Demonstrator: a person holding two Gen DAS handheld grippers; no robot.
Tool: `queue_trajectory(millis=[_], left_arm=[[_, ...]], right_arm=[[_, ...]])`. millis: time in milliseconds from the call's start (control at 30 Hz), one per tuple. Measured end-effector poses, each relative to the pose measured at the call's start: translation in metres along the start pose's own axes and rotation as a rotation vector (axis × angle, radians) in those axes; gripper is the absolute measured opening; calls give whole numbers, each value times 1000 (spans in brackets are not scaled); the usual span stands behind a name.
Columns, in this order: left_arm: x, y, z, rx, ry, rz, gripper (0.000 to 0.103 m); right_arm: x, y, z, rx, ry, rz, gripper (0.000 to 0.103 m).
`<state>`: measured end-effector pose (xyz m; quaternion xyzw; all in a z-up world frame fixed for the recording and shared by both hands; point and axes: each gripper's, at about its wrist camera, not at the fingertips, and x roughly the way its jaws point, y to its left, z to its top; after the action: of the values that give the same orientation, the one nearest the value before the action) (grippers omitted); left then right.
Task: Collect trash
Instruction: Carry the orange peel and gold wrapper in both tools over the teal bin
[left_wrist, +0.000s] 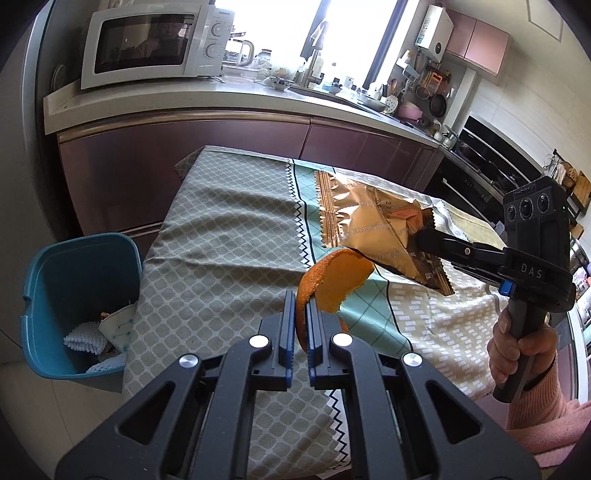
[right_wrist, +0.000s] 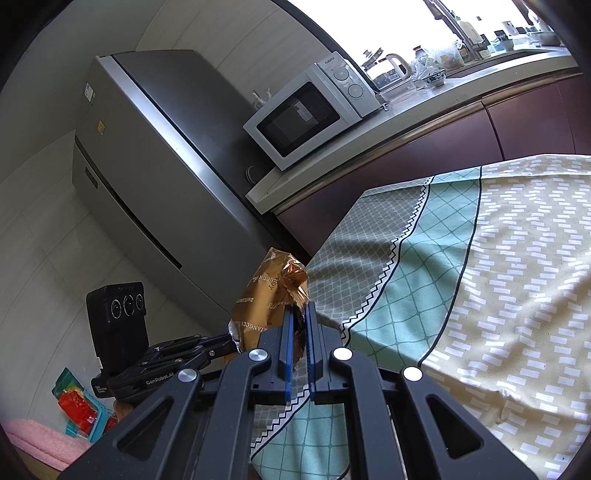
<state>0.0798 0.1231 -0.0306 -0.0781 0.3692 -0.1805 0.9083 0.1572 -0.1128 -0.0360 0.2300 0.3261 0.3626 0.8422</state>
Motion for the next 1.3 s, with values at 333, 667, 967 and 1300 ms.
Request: queue_trajectory(millis=[333, 667, 967, 1300], left_arm=[[-5, 10, -1, -19, -9, 17, 6], [-13, 24, 1, -41, -24, 44, 6], [-25, 40, 0, -69, -44, 68, 6], [-39, 59, -1, -101, -68, 109, 6]], right_arm=[[8, 6, 3, -12, 12, 15, 5], [19, 16, 7, -32, 29, 35, 5], [36, 28, 10, -50, 49, 58, 5], [54, 40, 14, -73, 73, 84, 5]])
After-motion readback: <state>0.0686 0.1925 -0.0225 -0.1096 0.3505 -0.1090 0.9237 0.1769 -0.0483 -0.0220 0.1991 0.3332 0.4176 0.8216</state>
